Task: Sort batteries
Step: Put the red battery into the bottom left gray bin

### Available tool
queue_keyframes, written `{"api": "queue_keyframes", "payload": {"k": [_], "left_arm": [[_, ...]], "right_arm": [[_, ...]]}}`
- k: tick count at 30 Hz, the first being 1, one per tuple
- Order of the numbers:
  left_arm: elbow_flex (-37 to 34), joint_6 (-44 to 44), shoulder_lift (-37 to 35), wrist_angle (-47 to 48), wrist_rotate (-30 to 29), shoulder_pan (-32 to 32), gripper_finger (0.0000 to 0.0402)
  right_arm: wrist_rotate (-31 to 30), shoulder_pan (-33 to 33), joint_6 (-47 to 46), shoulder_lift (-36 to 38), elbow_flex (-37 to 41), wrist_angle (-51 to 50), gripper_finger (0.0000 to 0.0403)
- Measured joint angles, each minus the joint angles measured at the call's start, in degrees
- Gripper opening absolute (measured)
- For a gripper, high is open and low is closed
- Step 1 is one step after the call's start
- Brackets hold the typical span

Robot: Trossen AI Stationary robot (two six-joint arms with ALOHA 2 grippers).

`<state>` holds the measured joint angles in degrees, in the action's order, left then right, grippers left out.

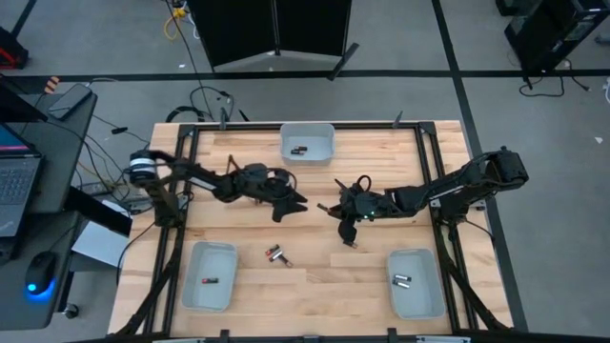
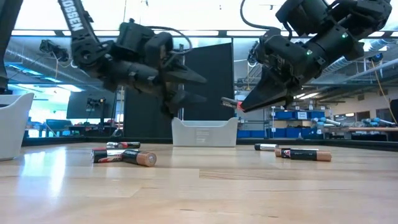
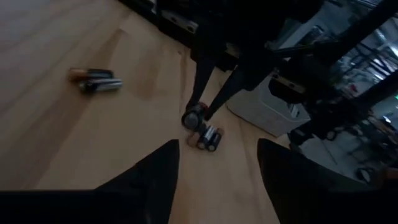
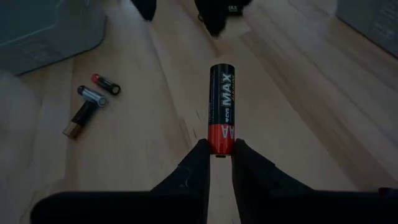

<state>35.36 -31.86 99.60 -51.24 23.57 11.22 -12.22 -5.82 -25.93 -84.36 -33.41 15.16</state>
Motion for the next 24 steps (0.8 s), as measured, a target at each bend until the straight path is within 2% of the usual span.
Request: {"api": "queue_keyframes", "payload": {"k": [8,17,20,24], "left_arm": [[6.28,0.14,6.17,0.41,1.9,0.02,0.0239],[10.56,0.88,8.75,2.65,4.74,0.07,0.0238],[11.62,2.66,8.75,6.02,4.8,0.07,0.0227],[13.04,4.93,8.73,10.53,4.17,0.04,0.0186]], "right_arm": [[-0.04,-0.1,0.89,0.04,-0.02,0.55,0.0057],[-0.06,-0.17,1.94,0.04,-0.04,0.82,0.0057],[-0.04,-0.17,2.12,0.04,-0.05,1.16,0.0057],[-0.04,-0.17,2.14,0.04,-0.07,1.24,0.0057]]}}
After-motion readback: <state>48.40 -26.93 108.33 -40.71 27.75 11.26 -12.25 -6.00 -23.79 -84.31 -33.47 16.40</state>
